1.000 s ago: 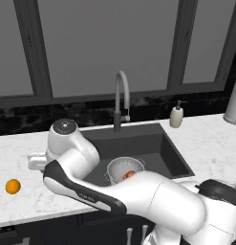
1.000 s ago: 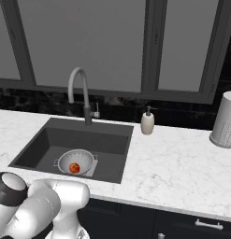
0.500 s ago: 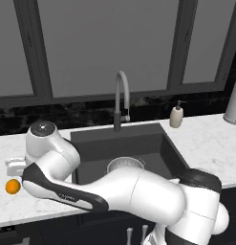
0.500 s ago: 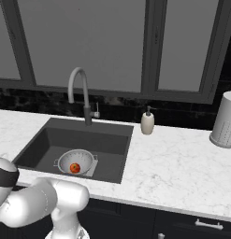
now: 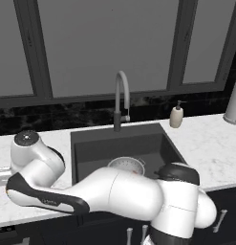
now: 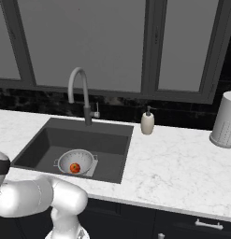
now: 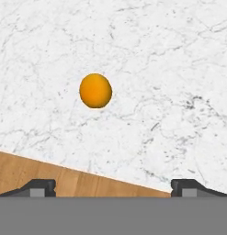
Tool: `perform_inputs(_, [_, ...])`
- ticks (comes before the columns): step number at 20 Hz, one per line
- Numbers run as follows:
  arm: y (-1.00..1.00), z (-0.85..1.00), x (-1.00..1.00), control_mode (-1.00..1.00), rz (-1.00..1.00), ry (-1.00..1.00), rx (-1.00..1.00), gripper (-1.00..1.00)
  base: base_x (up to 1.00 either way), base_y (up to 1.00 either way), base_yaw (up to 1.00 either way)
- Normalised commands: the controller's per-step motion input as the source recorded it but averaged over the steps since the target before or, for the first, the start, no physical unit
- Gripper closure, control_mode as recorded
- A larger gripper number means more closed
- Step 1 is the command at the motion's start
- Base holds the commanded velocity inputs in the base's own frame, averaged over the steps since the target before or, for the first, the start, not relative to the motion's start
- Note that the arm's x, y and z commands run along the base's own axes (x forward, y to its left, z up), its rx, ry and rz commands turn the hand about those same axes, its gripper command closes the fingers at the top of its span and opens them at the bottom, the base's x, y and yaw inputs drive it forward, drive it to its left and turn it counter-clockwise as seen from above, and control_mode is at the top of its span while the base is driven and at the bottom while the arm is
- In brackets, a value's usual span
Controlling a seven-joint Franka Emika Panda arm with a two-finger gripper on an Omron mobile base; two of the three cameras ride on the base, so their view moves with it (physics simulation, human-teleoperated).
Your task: Put the colander in the sink, put the apple, orange, tangerine in the colander, and turn on the sink faucet and pour water over the colander.
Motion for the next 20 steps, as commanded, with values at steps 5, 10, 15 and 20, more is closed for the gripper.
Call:
perform_inputs(5, [0.26, -0.31, 0.13, -1.0, 0.01, 0.0, 0.0, -1.0, 0.0, 0.0, 0.0])
perform_inputs(10, [0.16, -0.28, 0.22, -1.0, 0.0, 0.0, 0.0, -1.0, 0.0, 0.0, 0.0])
perform_inputs(15, [0.1, -0.27, 0.28, -1.0, 0.0, 0.0, 0.0, -1.0, 0.0, 0.0, 0.0])
perform_inputs(20, [0.16, -0.25, 0.25, -1.0, 0.0, 0.0, 0.0, -1.0, 0.0, 0.0, 0.0])
